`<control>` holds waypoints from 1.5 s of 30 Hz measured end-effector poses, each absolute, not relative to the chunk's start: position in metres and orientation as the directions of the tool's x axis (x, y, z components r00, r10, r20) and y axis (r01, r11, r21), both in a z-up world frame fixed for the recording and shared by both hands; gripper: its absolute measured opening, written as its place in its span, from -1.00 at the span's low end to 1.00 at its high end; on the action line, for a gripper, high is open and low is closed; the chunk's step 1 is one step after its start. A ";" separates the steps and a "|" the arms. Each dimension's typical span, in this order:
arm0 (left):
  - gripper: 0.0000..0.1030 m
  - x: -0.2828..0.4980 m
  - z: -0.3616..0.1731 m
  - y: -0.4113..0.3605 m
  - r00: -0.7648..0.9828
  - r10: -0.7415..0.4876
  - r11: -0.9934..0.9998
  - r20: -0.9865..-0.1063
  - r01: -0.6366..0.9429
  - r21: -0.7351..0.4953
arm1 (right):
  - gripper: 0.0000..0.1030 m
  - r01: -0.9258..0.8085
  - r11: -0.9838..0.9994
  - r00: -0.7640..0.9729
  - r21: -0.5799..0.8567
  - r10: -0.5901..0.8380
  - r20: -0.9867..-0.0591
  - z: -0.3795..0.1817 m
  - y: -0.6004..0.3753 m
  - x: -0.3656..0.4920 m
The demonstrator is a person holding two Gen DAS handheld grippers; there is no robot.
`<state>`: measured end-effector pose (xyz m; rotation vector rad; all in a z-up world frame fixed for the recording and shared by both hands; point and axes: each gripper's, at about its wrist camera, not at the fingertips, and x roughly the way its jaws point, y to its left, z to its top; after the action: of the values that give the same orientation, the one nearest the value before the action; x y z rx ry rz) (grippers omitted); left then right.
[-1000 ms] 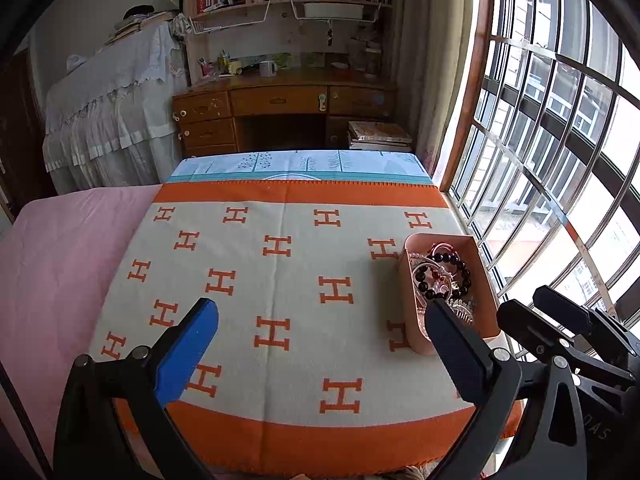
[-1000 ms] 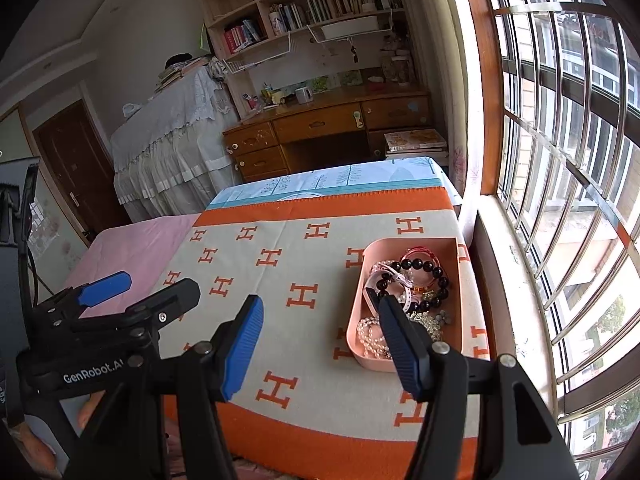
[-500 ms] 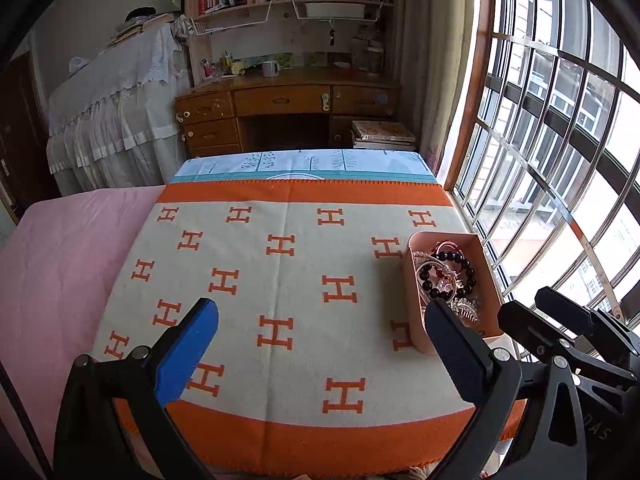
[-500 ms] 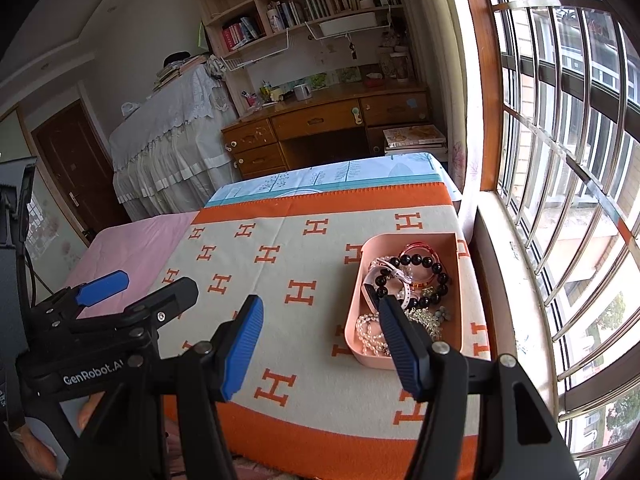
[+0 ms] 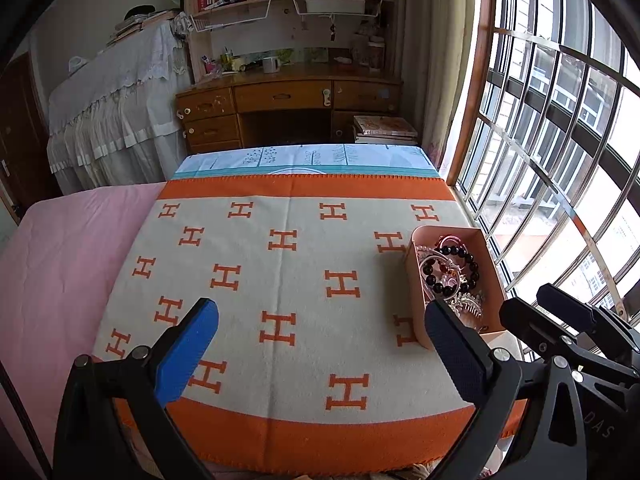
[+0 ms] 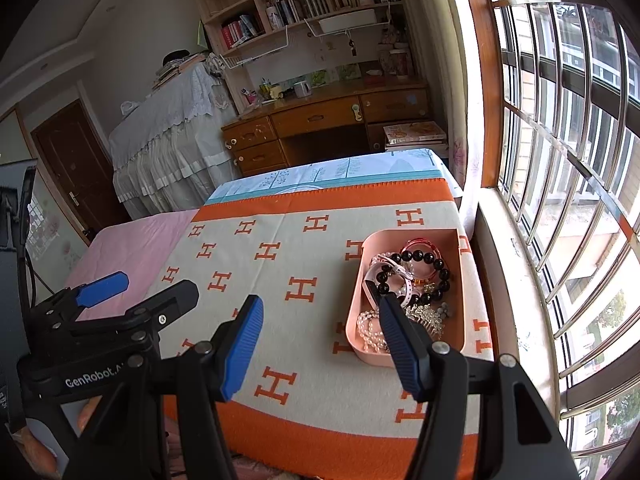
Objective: Organize jewelry
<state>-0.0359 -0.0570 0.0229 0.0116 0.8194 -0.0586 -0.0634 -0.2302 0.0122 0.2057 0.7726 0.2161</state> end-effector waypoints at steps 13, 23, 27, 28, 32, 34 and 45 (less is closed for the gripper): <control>0.98 -0.037 0.019 -0.051 0.674 -0.043 0.999 -0.737 0.052 -0.010 | 0.18 -0.118 0.956 0.688 0.270 0.274 -0.672 0.003 -0.226 -0.064; 0.98 -0.038 0.018 -0.048 0.670 -0.041 0.999 -0.741 0.051 -0.009 | 0.18 -0.117 0.955 0.683 0.272 0.276 -0.676 -0.002 -0.224 -0.064; 0.98 -0.037 0.018 -0.049 0.670 -0.041 0.999 -0.741 0.052 -0.008 | 0.18 -0.116 0.955 0.683 0.272 0.276 -0.676 -0.001 -0.224 -0.063; 0.98 -0.038 0.018 -0.047 0.670 -0.042 0.999 -0.741 0.052 -0.009 | 0.18 -0.117 0.955 0.683 0.273 0.277 -0.676 -0.001 -0.224 -0.063; 0.98 -0.037 0.018 -0.048 0.669 -0.042 0.999 -0.742 0.052 -0.009 | 0.18 -0.116 0.955 0.683 0.272 0.276 -0.676 -0.001 -0.224 -0.063; 0.98 -0.038 0.018 -0.047 0.669 -0.042 0.999 -0.742 0.052 -0.010 | 0.18 -0.117 0.955 0.683 0.272 0.276 -0.676 -0.001 -0.225 -0.063; 0.98 -0.037 0.019 -0.048 0.669 -0.041 0.999 -0.742 0.051 -0.009 | 0.18 -0.117 0.955 0.682 0.274 0.277 -0.677 0.000 -0.225 -0.063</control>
<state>-0.0370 -0.0479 0.0186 0.0132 0.8365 -0.0521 -0.0629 -0.2250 -0.0003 0.2157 0.7913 0.2229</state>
